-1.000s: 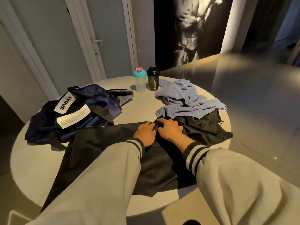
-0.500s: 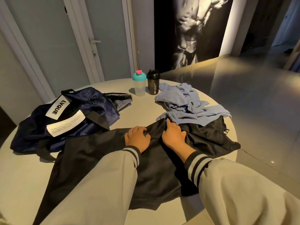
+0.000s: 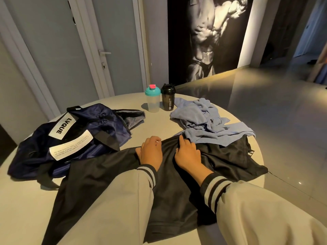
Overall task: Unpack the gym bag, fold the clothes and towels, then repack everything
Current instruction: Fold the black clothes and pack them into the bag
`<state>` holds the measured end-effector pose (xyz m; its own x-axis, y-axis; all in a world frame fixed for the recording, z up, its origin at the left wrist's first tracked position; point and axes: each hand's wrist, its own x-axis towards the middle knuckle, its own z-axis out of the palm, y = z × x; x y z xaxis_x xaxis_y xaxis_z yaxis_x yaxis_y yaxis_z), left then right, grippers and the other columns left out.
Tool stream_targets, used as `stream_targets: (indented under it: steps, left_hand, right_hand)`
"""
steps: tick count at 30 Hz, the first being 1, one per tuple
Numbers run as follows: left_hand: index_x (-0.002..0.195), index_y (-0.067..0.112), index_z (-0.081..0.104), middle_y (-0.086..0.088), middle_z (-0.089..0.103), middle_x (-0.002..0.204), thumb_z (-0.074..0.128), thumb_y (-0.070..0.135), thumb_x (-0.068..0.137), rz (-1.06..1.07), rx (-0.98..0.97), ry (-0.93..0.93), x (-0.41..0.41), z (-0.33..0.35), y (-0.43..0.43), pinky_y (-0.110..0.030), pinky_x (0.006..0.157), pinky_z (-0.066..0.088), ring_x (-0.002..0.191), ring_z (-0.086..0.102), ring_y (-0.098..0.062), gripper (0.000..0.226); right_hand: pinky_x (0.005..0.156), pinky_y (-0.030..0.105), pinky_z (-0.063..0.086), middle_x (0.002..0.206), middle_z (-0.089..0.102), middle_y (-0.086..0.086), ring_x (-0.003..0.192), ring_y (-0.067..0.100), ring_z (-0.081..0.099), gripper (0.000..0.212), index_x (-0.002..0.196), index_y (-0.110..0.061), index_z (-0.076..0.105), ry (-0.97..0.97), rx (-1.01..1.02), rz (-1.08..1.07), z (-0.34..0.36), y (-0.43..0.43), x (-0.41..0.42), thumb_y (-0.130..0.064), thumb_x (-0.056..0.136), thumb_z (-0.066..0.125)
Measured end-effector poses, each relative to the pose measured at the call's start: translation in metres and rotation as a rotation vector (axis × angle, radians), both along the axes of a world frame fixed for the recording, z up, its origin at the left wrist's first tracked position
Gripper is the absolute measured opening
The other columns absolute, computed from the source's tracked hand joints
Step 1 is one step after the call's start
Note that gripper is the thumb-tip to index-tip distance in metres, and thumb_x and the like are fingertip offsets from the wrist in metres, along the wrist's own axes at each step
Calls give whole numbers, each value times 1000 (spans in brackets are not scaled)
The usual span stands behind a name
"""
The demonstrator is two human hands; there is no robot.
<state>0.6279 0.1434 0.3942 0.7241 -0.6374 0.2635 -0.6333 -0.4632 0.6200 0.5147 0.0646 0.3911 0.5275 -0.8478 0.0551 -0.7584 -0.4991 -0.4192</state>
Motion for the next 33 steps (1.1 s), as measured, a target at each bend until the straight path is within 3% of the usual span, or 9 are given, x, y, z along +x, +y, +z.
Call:
stream_targets:
  steps: [5,10,14,17,20,23,26,29,33]
  left_hand:
    - [126,32,62,7,60,132,43,33,103,-274,164,-255,-2,-15,7,-36,108,32,123,51,-18,30]
    - [157,29,30,1,22,167,24,37,108,-385,496,-239,1,-18,2,-44,124,14,153,18,-22,50]
    - [160,34,14,0,4,170,16,47,108,-362,602,-196,4,-20,4,-47,126,3,156,0,-24,54]
    - [153,33,35,-3,24,164,20,45,108,-297,491,-317,-9,-16,13,-44,121,16,148,19,-26,49]
    - [145,30,47,2,43,148,30,42,104,-296,430,-424,-22,-14,23,-40,106,30,129,38,-24,45]
    - [151,28,39,2,38,156,30,40,105,-339,491,-379,-23,-19,32,-41,109,32,136,37,-24,49]
    - [155,23,36,-1,32,162,27,38,109,-388,456,-298,-26,-15,41,-39,117,26,147,31,-20,48]
    - [151,23,43,-2,32,161,31,37,109,-362,382,-232,-33,-14,60,-36,120,24,148,28,-20,46]
    - [132,33,59,8,52,136,40,43,103,-301,340,-349,-59,-18,98,-35,103,31,124,40,-19,36]
  right_hand:
    - [107,48,34,159,23,14,141,35,26,57,157,-23,22,22,-102,0,-3,1,2,-38,104,36]
    - [101,46,27,142,42,6,134,28,31,41,140,-22,50,59,-312,179,-15,5,2,-31,101,41]
    - [114,51,17,159,33,1,143,28,27,51,152,-23,35,157,-169,168,-23,-1,-3,-42,106,26]
    - [118,50,16,165,20,-1,148,29,22,54,157,-25,26,139,-64,133,-20,-3,-6,-44,106,21]
    - [108,43,32,154,42,2,138,29,37,42,143,-21,49,17,-185,121,-16,-1,-9,-33,105,34]
    - [96,39,41,129,63,3,122,26,48,33,124,-17,67,-90,-341,186,-13,9,-13,-21,95,51]
    - [87,39,41,115,66,3,110,28,49,30,118,-19,70,-107,-384,220,-11,29,-22,-19,93,54]
    - [88,38,34,115,61,0,111,26,49,32,125,-25,64,19,-303,184,-9,51,-36,-23,98,47]
    - [91,38,36,126,58,1,117,25,50,38,135,-26,57,52,-265,176,-9,78,-58,-25,98,47]
